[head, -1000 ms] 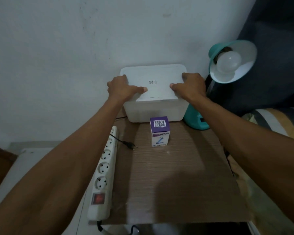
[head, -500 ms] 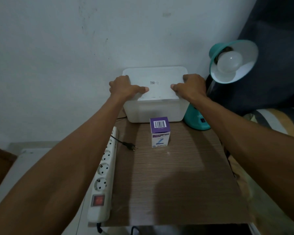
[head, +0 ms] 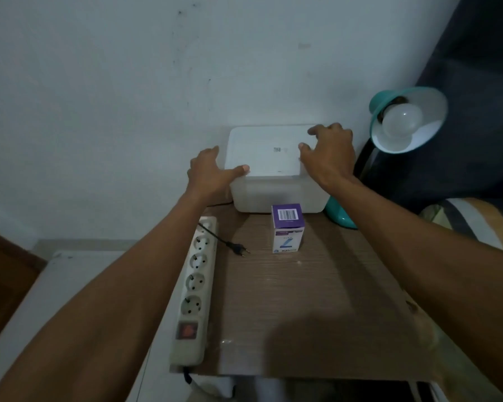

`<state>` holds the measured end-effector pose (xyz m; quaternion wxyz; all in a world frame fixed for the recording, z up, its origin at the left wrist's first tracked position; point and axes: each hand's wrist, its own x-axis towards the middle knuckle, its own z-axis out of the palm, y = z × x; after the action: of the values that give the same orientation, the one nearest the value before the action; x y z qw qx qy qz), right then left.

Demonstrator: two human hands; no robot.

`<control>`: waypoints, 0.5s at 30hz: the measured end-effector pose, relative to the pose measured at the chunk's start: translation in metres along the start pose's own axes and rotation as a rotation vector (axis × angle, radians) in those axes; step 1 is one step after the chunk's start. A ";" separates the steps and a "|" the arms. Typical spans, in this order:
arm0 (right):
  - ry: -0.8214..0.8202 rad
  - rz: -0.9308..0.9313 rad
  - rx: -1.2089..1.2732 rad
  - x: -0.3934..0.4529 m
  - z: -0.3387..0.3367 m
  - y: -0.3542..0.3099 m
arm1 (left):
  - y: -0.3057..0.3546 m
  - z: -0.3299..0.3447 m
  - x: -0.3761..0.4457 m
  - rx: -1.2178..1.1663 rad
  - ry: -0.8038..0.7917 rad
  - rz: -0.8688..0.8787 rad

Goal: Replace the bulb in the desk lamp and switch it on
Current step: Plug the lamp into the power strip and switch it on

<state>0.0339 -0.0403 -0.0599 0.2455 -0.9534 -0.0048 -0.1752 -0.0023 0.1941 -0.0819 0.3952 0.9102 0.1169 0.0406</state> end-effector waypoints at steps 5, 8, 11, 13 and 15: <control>-0.053 -0.178 0.159 -0.045 0.012 -0.058 | -0.057 -0.008 -0.050 -0.082 0.071 -0.003; -0.183 -0.210 0.162 -0.083 0.033 -0.084 | -0.091 0.001 -0.088 -0.132 0.101 -0.030; -0.323 -0.184 0.098 -0.116 0.061 -0.094 | -0.125 0.016 -0.120 -0.224 0.069 -0.042; -0.422 -0.173 0.045 -0.135 0.079 -0.094 | -0.144 0.027 -0.133 -0.258 0.041 -0.054; -0.479 -0.146 -0.003 -0.149 0.093 -0.089 | -0.152 0.033 -0.142 -0.300 -0.005 -0.061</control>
<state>-0.0838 0.0936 -0.1450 0.2228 -0.9652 -0.1315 0.0383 -0.1620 0.2365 -0.2128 0.5282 0.8370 0.1362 0.0432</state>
